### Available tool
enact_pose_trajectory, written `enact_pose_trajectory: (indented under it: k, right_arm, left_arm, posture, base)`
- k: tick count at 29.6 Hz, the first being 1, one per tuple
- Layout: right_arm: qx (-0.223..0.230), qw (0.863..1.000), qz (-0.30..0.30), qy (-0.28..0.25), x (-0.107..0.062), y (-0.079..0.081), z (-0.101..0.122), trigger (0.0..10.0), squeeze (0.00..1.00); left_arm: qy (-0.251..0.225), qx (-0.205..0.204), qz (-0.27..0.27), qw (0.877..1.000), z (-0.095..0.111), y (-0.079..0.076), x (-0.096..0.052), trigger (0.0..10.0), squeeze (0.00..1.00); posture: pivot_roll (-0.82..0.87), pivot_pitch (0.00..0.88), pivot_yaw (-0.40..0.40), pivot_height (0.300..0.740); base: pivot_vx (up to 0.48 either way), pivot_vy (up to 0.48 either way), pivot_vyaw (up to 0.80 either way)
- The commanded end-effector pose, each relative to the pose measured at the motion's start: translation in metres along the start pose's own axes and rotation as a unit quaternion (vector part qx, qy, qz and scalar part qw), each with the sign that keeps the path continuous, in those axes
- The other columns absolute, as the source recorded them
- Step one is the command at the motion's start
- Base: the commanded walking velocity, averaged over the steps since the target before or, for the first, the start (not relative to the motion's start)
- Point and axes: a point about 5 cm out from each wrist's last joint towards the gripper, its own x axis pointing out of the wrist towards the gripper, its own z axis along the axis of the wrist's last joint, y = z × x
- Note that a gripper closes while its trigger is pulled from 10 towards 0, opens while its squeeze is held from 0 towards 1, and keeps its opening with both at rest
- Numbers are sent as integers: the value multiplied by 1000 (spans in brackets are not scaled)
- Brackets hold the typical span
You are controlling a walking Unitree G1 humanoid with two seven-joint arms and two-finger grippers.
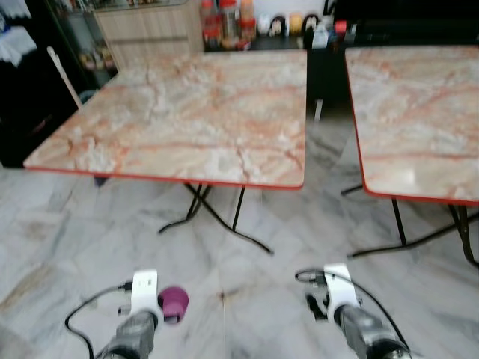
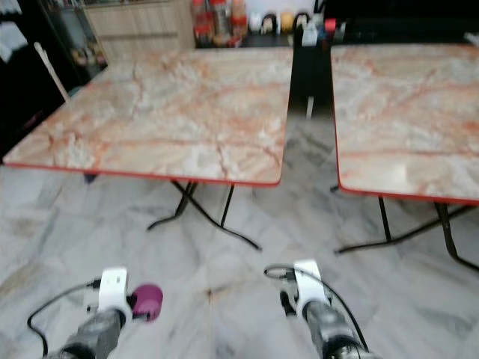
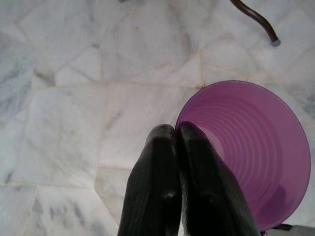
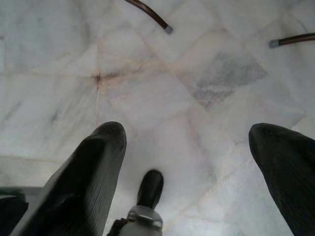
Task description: Setting the table
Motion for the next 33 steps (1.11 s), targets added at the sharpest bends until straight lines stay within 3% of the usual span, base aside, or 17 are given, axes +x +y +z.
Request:
enact_pose_trajectory:
  k: [1,17,26,33]
  right_arm:
    - [2,1000,1,-2,0,1,2,10000,0]
    - [-6,1000,-6,1,0,-5,3,10000,0]
    - [-5,1000,-5,-1,0,-4,3,10000,0]
    - [-4,1000,-6,-1,0,-4,3,10000,0]
  left_arm:
    - [4,-4,3,1000,1,4,0,10000,0]
    - [7,-5,-8,1000,1,-2,1,10000,0]
    - [9,5,-8,1000,1,-1,1,10000,0]
    - [10,11,-3,1000,2,-1,1,10000,0]
  posture:
    - [-74,66,87,740]
    - [-80,77,71,740]
    - [-83,75,72,740]
    - [-81,74,72,740]
  base:
    - [345,0,0]
    - [359,0,0]
    - [0,0,0]
    - [0,-387,0]
